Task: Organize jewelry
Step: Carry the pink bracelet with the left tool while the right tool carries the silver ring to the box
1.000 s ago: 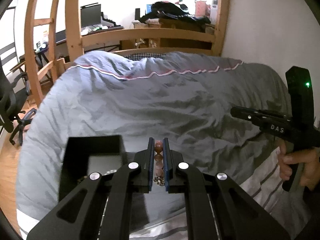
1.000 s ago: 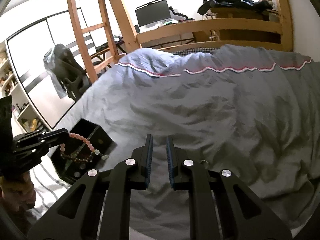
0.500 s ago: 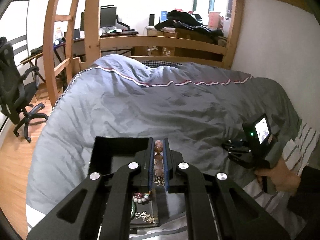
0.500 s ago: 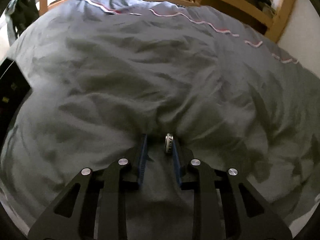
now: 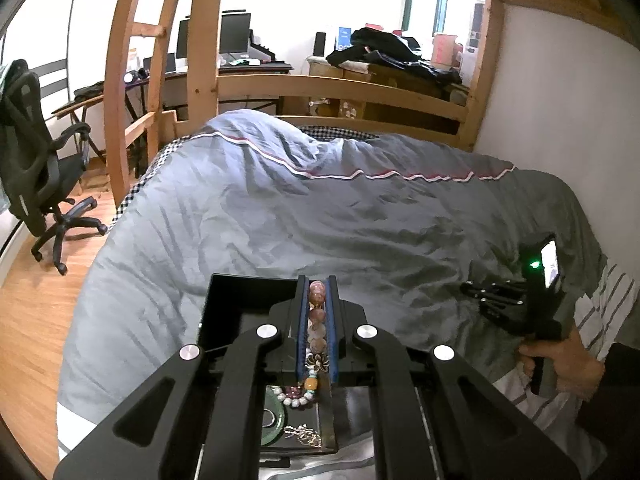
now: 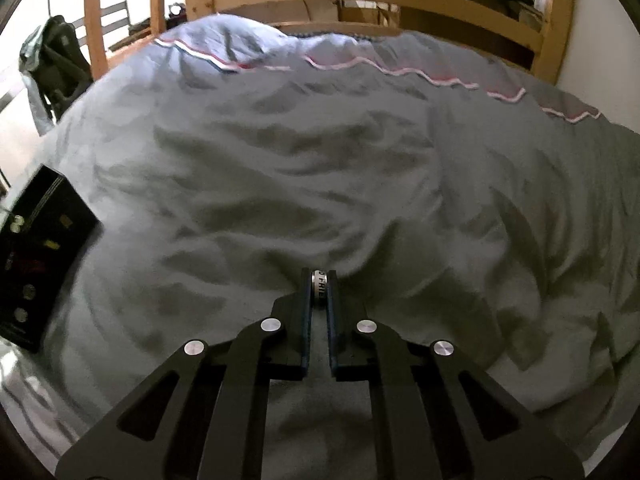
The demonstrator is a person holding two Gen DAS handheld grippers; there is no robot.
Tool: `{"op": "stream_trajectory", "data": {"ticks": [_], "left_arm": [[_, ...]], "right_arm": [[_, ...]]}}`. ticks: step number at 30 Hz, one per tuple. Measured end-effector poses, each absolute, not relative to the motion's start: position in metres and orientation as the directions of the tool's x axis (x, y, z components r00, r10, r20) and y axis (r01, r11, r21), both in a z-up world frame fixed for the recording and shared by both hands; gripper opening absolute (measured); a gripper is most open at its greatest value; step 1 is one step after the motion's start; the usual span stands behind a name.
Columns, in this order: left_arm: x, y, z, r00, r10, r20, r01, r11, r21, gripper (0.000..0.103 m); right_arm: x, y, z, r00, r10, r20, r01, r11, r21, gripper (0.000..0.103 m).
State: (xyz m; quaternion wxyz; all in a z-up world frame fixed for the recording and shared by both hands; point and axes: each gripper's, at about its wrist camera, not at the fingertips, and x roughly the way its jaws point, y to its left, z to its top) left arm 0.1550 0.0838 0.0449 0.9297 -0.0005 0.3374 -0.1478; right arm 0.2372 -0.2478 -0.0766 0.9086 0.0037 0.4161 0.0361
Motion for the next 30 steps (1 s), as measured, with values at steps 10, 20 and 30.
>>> {"op": "stream_trajectory", "data": {"ticks": [10, 20, 30], "left_arm": [[0.157, 0.114, 0.051, 0.738, -0.252, -0.626, 0.225, 0.966, -0.124, 0.008], [0.16, 0.136, 0.049, 0.712, -0.262, -0.651, 0.211, 0.965, -0.157, 0.008], [0.178, 0.158, 0.013, 0.599, -0.307, -0.74, 0.178, 0.952, -0.251, 0.008]], "right_arm": [[0.228, -0.182, -0.008, 0.712, 0.2, -0.673, -0.219, 0.974, 0.058, 0.007], [0.213, -0.093, 0.006, 0.678, 0.312, -0.666, -0.378, 0.924, 0.049, 0.007], [0.195, -0.013, -0.017, 0.553, 0.434, -0.712, -0.54, 0.837, 0.091, 0.007]]}}
